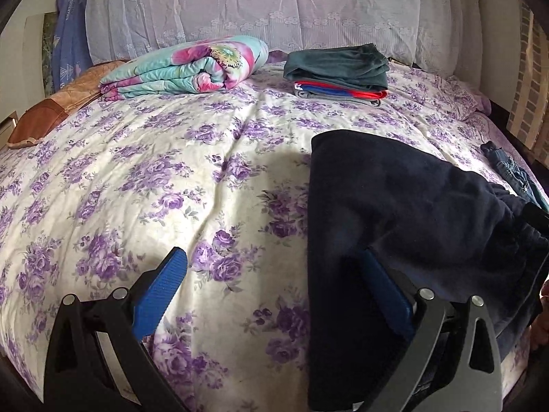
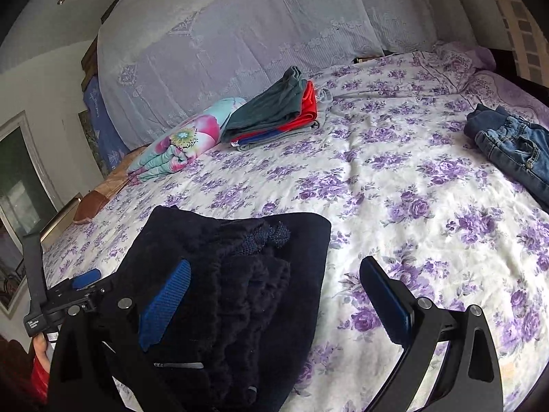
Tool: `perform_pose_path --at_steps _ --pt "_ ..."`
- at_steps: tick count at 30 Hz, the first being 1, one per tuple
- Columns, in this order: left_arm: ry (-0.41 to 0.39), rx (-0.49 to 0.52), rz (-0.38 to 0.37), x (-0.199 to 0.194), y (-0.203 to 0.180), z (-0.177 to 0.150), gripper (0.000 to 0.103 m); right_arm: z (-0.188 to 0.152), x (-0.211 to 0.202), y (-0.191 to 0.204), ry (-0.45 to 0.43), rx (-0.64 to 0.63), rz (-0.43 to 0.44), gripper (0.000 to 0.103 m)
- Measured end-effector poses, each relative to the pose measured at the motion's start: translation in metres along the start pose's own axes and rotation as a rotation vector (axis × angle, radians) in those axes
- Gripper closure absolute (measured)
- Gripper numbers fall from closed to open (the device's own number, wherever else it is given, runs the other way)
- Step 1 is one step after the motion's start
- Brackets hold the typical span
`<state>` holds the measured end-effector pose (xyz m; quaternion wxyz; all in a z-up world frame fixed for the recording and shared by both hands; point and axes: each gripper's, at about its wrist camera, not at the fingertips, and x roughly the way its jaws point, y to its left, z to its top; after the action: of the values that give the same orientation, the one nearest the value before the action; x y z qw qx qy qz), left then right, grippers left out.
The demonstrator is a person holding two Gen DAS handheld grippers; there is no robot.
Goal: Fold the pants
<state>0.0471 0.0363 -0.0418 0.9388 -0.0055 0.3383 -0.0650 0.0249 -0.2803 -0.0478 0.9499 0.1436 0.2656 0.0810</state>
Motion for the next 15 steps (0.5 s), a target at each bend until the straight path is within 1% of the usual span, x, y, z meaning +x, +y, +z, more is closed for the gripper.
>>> perform_pose_path --at_steps 8,15 --pt "0.004 0.001 -0.052 0.0 0.0021 -0.001 0.005 -0.0002 0.0022 -0.0042 0.015 0.026 0.023 0.004" --pt "0.002 0.005 -0.128 -0.0024 0.0029 -0.0028 0.005 -0.0009 0.0044 -0.0103 0.035 0.064 0.058 0.004"
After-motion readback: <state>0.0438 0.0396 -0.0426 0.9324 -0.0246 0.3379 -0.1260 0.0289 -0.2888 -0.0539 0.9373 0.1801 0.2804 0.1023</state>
